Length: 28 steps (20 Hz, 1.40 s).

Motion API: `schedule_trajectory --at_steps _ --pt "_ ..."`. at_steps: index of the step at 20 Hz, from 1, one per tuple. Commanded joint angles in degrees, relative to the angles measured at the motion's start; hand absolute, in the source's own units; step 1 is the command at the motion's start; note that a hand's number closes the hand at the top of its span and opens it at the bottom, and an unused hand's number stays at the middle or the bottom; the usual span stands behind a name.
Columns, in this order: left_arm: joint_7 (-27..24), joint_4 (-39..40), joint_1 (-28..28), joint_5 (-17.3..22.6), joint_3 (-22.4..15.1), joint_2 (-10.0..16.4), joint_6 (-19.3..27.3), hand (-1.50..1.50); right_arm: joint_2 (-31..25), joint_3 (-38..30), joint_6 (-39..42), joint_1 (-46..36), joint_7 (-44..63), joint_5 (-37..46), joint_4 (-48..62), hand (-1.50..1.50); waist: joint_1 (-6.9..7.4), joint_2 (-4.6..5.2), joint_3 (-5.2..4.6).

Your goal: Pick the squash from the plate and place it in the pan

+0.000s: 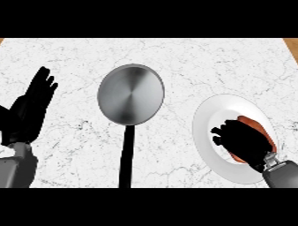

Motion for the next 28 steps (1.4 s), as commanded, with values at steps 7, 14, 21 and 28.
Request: schedule_trajectory --at_steps 7,14,21,28 --pt "-1.6 0.6 1.3 -0.9 0.0 -1.4 -0.6 0.00 0.8 -1.7 -3.5 4.1 -5.4 -0.7 0.1 1.50 -0.30 0.34 0.46" --pt "1.3 -1.7 0.7 -1.5 -1.2 -1.4 0.1 0.00 25.0 -0.6 8.8 0.8 20.8 -1.5 0.2 1.50 0.40 0.31 0.43" --pt "1.2 -1.0 -0.1 -1.5 -1.9 -2.2 0.1 0.00 25.6 1.4 4.7 -5.9 39.7 -3.1 -5.6 1.50 2.90 -0.13 0.45" --pt "1.7 -0.3 -1.6 -1.4 -3.5 -2.3 -1.4 0.00 25.8 8.1 1.4 -18.7 61.7 -1.1 -10.3 1.50 6.09 -0.27 0.14"
